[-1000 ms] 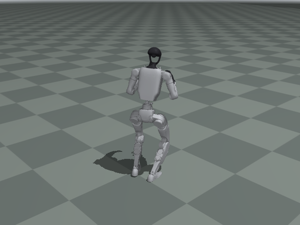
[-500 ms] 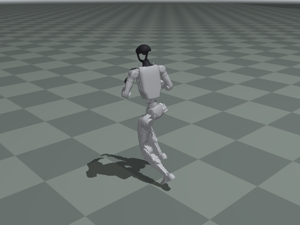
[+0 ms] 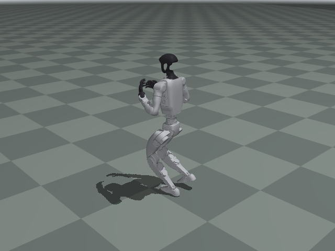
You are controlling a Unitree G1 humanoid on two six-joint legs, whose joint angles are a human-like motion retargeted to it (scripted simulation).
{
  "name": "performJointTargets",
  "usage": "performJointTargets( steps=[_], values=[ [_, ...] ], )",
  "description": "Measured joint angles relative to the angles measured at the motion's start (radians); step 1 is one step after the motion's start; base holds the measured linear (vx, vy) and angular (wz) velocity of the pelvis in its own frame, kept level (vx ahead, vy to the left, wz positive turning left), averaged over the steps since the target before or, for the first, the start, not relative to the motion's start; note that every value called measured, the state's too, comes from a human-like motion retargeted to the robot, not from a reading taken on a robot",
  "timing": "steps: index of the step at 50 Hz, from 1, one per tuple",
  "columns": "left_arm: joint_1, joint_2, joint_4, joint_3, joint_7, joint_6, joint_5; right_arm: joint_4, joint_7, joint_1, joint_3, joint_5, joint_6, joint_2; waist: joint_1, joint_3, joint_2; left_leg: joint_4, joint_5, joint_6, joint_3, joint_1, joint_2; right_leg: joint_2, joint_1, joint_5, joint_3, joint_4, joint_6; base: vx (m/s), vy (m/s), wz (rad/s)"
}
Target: Sport exercise
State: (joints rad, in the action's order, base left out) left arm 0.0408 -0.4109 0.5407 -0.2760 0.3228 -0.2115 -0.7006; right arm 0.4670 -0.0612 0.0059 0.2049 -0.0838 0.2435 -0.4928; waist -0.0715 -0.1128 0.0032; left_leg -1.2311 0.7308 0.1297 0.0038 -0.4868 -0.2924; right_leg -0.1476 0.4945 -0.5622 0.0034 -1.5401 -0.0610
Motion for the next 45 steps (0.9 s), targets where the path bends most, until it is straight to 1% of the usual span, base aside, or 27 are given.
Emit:
performJointTargets(
  steps=[2,5,6,7,8,10,13,14,15,17,18,20,22,23,25,27,29,31,33,35,36,37,39,40,42,43,45],
  values=[
    [-0.054,-0.004,0.002,0.000,0.026,-0.002,0.001,0.062,-0.014,-0.044,-0.017,-0.002,0.018,-0.004,0.010,0.004,0.024,0.082,-0.121,-0.062,-0.030,0.068,0.009,0.041,-0.039,0.068,0.011,0.133,-0.018,0.37,-0.01,0.22],
    [-0.169,-0.022,0.003,0.036,0.030,-0.013,0.090,0.173,-0.052,-0.115,-0.019,0.017,0.050,-0.030,0.034,0.046,0.031,0.271,-0.492,-0.204,-0.041,0.095,0.043,0.070,-0.069,0.271,0.011,0.366,-0.069,0.23,-0.03,0.44],
    [-0.194,-0.026,-0.003,0.048,0.022,-0.021,0.121,0.197,-0.064,-0.131,-0.015,0.028,0.055,-0.043,0.044,0.062,0.027,0.301,-0.580,-0.241,-0.024,0.073,0.060,0.073,-0.047,0.339,0.006,0.406,-0.088,0.10,-0.05,0.61],
    [-0.215,-0.029,-0.010,0.058,0.013,-0.028,0.145,0.216,-0.072,-0.144,-0.012,0.039,0.061,-0.057,0.054,0.076,0.025,0.315,-0.640,-0.267,-0.004,0.050,0.080,0.079,-0.022,0.394,0.001,0.436,-0.103,0.04,-0.05,0.69],
    [-0.227,-0.031,-0.018,0.064,-0.001,-0.034,0.156,0.229,-0.076,-0.148,-0.010,0.050,0.065,-0.071,0.062,0.083,0.025,0.297,-0.642,-0.270,0.024,0.025,0.107,0.088,0.005,0.424,-0.006,0.444,-0.113,0.00,-0.05,0.74],
    [-0.237,-0.022,-0.039,0.064,-0.031,-0.036,0.166,0.241,-0.074,-0.136,-0.012,0.071,0.070,-0.093,0.070,0.087,0.031,0.215,-0.568,-0.240,0.079,-0.003,0.170,0.106,0.048,0.437,-0.022,0.433,-0.120,-0.03,-0.06,0.79],
    [-0.223,0.003,-0.064,0.053,-0.053,-0.039,0.147,0.230,-0.064,-0.081,-0.034,0.084,0.058,-0.105,0.070,0.090,0.045,0.113,-0.437,-0.181,0.137,0.030,0.267,0.136,0.068,0.421,-0.033,0.420,-0.112,-0.03,-0.05,0.72],
    [-0.215,0.011,-0.070,0.047,-0.053,-0.038,0.138,0.218,-0.058,-0.056,-0.045,0.085,0.054,-0.102,0.064,0.090,0.046,0.093,-0.384,-0.162,0.150,0.055,0.288,0.141,0.067,0.390,-0.032,0.408,-0.105,-0.03,-0.05,0.76],
    [-0.205,0.018,-0.074,0.041,-0.051,-0.036,0.128,0.206,-0.051,-0.029,-0.058,0.084,0.049,-0.098,0.057,0.089,0.045,0.076,-0.328,-0.144,0.159,0.083,0.304,0.144,0.064,0.347,-0.029,0.391,-0.096,-0.05,-0.05,0.77],
    [-0.179,0.025,-0.072,0.024,-0.033,-0.028,0.114,0.171,-0.035,0.022,-0.078,0.090,0.032,-0.082,0.034,0.082,0.039,0.047,-0.134,-0.100,0.161,0.133,0.311,0.143,0.069,0.155,-0.027,0.320,-0.061,-0.06,-0.04,0.78],
    [-0.155,0.021,-0.075,0.013,-0.017,-0.024,0.107,0.146,-0.026,0.042,-0.088,0.098,0.020,-0.075,0.022,0.072,0.035,0.045,-0.006,-0.074,0.159,0.159,0.306,0.138,0.073,0.032,-0.030,0.280,-0.036,-0.06,-0.04,0.92],
    [-0.085,0.026,-0.099,-0.020,0.018,-0.024,0.102,0.083,-0.014,0.059,-0.109,0.117,0.006,-0.048,-0.014,0.024,-0.005,0.083,0.142,-0.023,0.170,0.203,0.262,0.076,0.074,-0.130,-0.028,0.209,-0.006,-0.06,-0.02,1.04],
    [-0.061,0.037,-0.126,-0.043,0.025,-0.029,0.099,0.059,0.002,0.060,-0.092,0.092,0.007,-0.010,-0.042,0.005,0.005,0.140,0.063,-0.049,0.178,0.214,0.272,0.079,0.048,-0.067,-0.036,0.279,-0.022,-0.02,0.01,0.55],
    [-0.061,0.041,-0.136,-0.055,0.031,-0.028,0.105,0.054,0.009,0.064,-0.074,0.070,0.010,0.007,-0.051,0.012,0.025,0.169,-0.024,-0.083,0.183,0.198,0.291,0.098,0.035,0.010,-0.040,0.347,-0.045,-0.01,0.03,0.27],
    [-0.074,0.039,-0.167,-0.080,0.056,-0.020,0.114,0.046,0.015,0.074,-0.040,0.029,0.012,0.030,-0.058,0.048,0.068,0.214,-0.210,-0.148,0.207,0.132,0.332,0.124,0.041,0.202,-0.051,0.482,-0.093,-0.04,0.04,0.19],
    [-0.081,0.022,-0.189,-0.099,0.071,-0.016,0.118,0.042,0.006,0.082,-0.026,0.025,0.015,0.032,-0.054,0.084,0.107,0.227,-0.295,-0.178,0.246,0.066,0.368,0.129,0.061,0.285,-0.078,0.551,-0.107,-0.08,0.07,0.15],
    [-0.083,0.005,-0.204,-0.108,0.065,-0.012,0.126,0.043,-0.009,0.085,-0.033,0.042,0.024,0.025,-0.051,0.108,0.131,0.244,-0.300,-0.176,0.289,0.039,0.384,0.110,0.059,0.289,-0.111,0.568,-0.101,-0.07,0.09,0.13],
    [-0.088,-0.012,-0.211,-0.110,0.062,-0.011,0.135,0.035,-0.031,0.087,-0.047,0.058,0.034,0.012,-0.057,0.124,0.141,0.284,-0.268,-0.159,0.324,0.053,0.374,0.072,0.039,0.250,-0.137,0.561,-0.084,-0.05,0.10,0.18],
    [-0.098,-0.027,-0.209,-0.116,0.075,-0.006,0.145,0.023,-0.044,0.101,-0.060,0.077,0.037,0.002,-0.067,0.127,0.143,0.267,-0.183,-0.132,0.347,0.061,0.372,0.032,0.031,0.161,-0.153,0.504,-0.056,-0.11,0.08,0.19],
    [-0.089,-0.057,-0.191,-0.123,0.112,0.004,0.162,-0.001,-0.055,0.111,-0.074,0.103,0.034,-0.013,-0.079,0.126,0.141,0.274,-0.057,-0.094,0.349,0.078,0.354,0.002,0.018,0.019,-0.163,0.464,-0.024,-0.03,0.08,0.45],
    [-0.076,-0.070,-0.178,-0.128,0.131,0.008,0.171,-0.023,-0.054,0.110,-0.077,0.108,0.034,-0.017,-0.093,0.106,0.120,0.318,-0.046,-0.084,0.345,0.118,0.320,-0.014,-0.005,-0.013,-0.152,0.455,-0.020,0.05,0.08,0.67],
    [-0.066,-0.081,-0.167,-0.132,0.144,0.012,0.179,-0.041,-0.049,0.114,-0.077,0.108,0.034,-0.019,-0.106,0.091,0.102,0.359,-0.052,-0.083,0.339,0.150,0.291,-0.026,-0.022,-0.030,-0.143,0.446,-0.018,0.06,0.06,0.60],
    [-0.056,-0.094,-0.156,-0.136,0.147,0.013,0.197,-0.058,-0.023,0.145,-0.066,0.089,0.034,-0.022,-0.129,0.087,0.075,0.423,-0.157,-0.123,0.320,0.179,0.260,-0.029,-0.028,0.009,-0.126,0.449,-0.020,0.04,0.03,0.50],
    [-0.049,-0.099,-0.151,-0.139,0.144,0.012,0.207,-0.064,-0.009,0.165,-0.059,0.075,0.035,-0.023,-0.139,0.092,0.065,0.451,-0.232,-0.150,0.313,0.184,0.253,-0.020,-0.024,0.037,-0.117,0.462,-0.028,0.03,0.02,0.60],
    [-0.024,-0.109,-0.151,-0.147,0.133,-0.001,0.214,-0.080,0.016,0.214,-0.048,0.045,0.036,-0.027,-0.146,0.107,0.062,0.433,-0.310,-0.183,0.294,0.155,0.270,0.015,-0.010,0.098,-0.115,0.501,-0.041,0.01,0.02,0.64],
    [-0.008,-0.112,-0.153,-0.153,0.124,-0.008,0.218,-0.090,0.026,0.239,-0.045,0.032,0.037,-0.029,-0.144,0.110,0.064,0.392,-0.325,-0.194,0.285,0.132,0.290,0.038,-0.006,0.121,-0.116,0.521,-0.049,-0.03,0.03,0.61],
    [0.017,-0.108,-0.151,-0.163,0.104,-0.022,0.225,-0.108,0.038,0.279,-0.034,0.016,0.032,-0.038,-0.138,0.105,0.055,0.279,-0.313,-0.192,0.270,0.093,0.323,0.063,0.002,0.133,-0.114,0.516,-0.056,-0.06,0.06,0.55]
  ],
)
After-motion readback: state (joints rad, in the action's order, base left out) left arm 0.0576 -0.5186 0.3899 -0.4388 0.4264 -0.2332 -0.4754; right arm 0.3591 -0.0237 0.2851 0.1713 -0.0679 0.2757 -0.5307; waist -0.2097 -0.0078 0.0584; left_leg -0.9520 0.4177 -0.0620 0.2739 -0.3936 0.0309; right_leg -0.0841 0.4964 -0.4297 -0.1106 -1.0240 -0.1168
